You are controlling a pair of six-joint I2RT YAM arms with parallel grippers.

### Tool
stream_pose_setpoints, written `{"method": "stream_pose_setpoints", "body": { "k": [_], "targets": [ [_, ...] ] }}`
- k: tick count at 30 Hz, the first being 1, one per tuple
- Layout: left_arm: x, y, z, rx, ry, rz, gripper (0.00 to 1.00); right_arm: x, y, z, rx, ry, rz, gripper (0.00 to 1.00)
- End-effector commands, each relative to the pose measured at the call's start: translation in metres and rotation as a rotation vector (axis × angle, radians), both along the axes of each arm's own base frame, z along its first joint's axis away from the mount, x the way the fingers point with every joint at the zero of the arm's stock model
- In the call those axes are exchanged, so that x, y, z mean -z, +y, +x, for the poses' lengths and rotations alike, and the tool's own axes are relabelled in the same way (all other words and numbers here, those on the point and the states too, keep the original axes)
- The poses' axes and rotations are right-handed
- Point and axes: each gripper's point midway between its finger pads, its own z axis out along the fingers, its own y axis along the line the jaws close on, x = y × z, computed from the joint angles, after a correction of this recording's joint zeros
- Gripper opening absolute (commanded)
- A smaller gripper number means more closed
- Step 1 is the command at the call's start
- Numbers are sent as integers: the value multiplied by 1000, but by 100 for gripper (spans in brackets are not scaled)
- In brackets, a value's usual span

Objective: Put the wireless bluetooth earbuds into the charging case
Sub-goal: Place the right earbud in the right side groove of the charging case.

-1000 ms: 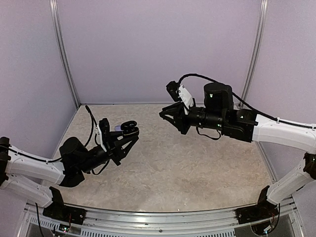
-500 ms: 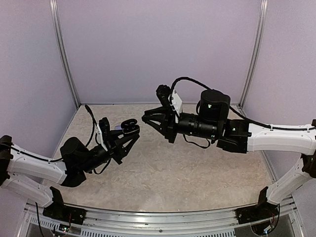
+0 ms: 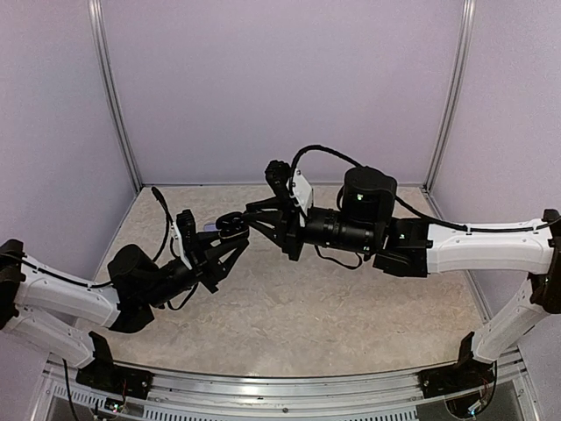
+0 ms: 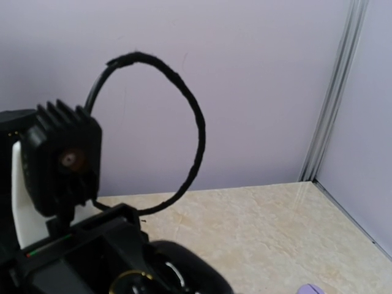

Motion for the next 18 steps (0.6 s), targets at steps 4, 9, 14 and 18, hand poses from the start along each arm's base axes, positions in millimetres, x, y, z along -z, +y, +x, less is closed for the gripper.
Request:
{"method": "stream_pose_setpoints", "body": {
  "k": [4, 9, 14, 18],
  "targets": [
    [-18, -4, -3, 18, -34, -47, 0, -11, 9, -5, -25, -38, 32, 16],
    [-18, -3, -4, 21, -34, -49, 0, -1, 15, -4, -33, -32, 13, 16],
    [-20, -1, -6, 23, -37, -53, 0, 7, 16, 0, -18, -35, -3, 16],
    [-22, 1, -7, 21, -39, -56, 0, 10, 15, 3, 1, -45, -15, 16]
  ]
}}
